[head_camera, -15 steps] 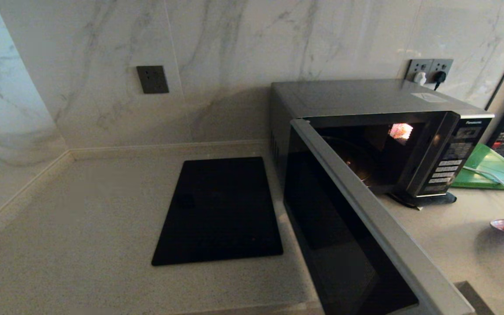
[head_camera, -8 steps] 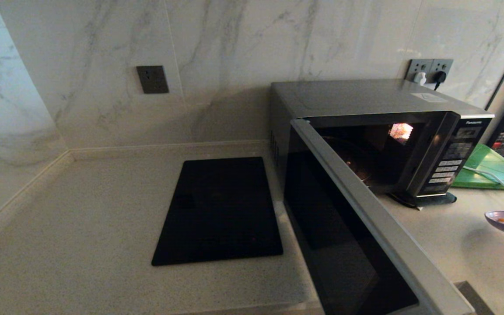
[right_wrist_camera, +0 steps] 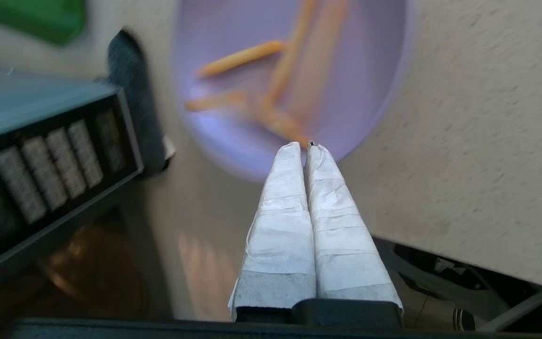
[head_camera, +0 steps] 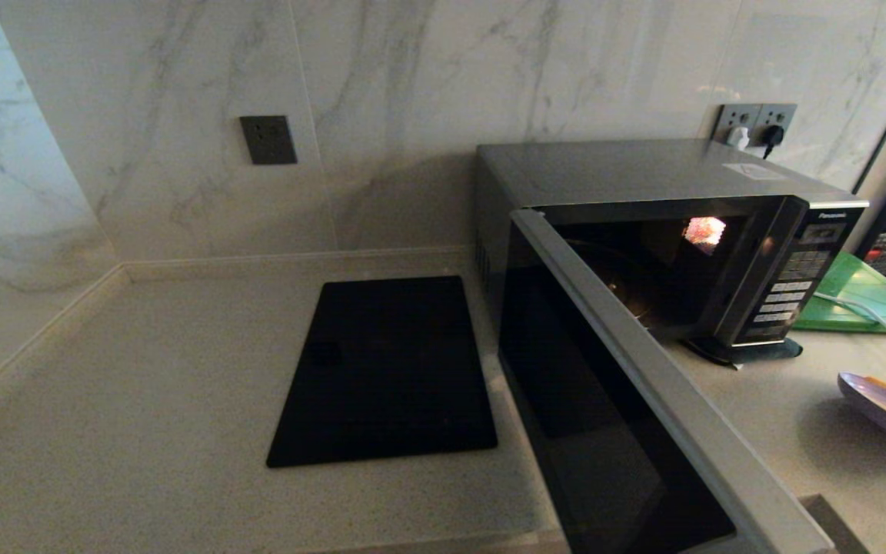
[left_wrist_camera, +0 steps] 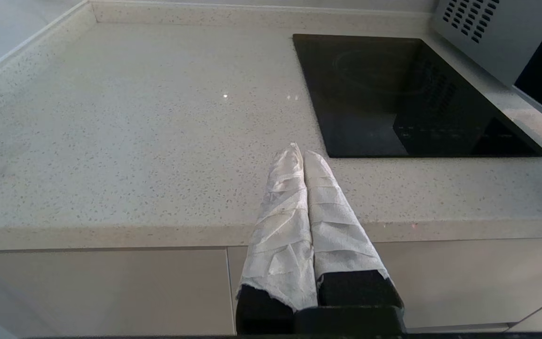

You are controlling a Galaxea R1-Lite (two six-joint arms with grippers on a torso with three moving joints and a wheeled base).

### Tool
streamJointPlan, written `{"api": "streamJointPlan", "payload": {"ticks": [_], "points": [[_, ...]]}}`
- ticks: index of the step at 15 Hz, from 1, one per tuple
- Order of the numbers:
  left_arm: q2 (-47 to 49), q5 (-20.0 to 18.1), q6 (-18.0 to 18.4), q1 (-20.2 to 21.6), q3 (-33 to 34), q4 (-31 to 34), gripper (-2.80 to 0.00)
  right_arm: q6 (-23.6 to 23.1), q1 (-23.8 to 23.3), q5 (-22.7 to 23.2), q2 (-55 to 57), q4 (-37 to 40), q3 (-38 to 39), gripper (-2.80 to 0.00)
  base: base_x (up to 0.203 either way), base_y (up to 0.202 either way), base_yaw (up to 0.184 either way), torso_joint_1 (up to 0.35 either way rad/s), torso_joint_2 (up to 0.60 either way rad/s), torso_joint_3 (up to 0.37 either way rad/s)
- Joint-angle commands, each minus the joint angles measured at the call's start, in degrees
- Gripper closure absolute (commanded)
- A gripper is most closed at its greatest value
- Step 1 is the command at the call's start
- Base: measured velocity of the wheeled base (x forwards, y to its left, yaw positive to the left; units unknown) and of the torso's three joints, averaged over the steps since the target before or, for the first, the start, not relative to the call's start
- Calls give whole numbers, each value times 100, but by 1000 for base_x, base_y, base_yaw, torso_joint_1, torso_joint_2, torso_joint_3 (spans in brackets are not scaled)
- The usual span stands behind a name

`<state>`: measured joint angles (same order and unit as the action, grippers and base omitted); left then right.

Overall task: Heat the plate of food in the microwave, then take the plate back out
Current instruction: Put the plate in the microwave oven

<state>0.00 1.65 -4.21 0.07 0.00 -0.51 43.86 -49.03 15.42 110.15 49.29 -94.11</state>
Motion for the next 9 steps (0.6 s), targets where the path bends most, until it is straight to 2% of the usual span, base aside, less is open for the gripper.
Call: {"api": "streamJointPlan", "payload": {"ticks": [1, 9], "points": [[9, 2, -9, 1, 0, -2, 0, 0, 8, 92, -169, 28, 83, 0, 0, 0, 0, 0, 0, 0], [9, 2, -9, 1, 0, -2, 0, -154, -1, 70, -127, 20, 219, 0, 0, 0, 0, 0, 0, 0]]}}
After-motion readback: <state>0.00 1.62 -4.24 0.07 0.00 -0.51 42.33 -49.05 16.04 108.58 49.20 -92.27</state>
